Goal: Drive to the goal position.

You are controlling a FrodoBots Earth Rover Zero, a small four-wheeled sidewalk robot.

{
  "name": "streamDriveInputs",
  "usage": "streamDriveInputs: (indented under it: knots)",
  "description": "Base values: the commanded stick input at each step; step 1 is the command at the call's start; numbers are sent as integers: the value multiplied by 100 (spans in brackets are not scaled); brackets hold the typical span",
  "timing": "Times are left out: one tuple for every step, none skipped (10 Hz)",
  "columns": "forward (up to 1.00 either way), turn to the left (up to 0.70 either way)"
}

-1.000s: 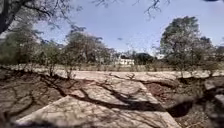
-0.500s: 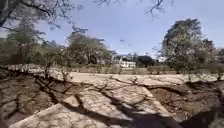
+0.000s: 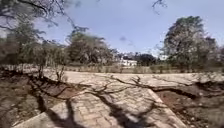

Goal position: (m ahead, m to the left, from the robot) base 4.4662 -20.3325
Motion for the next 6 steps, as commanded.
streamDriveInputs:
  knots:
    - [70,0]
    - [70,-5]
    - [70,-19]
    - [70,-30]
    - [70,-15]
    - [70,0]
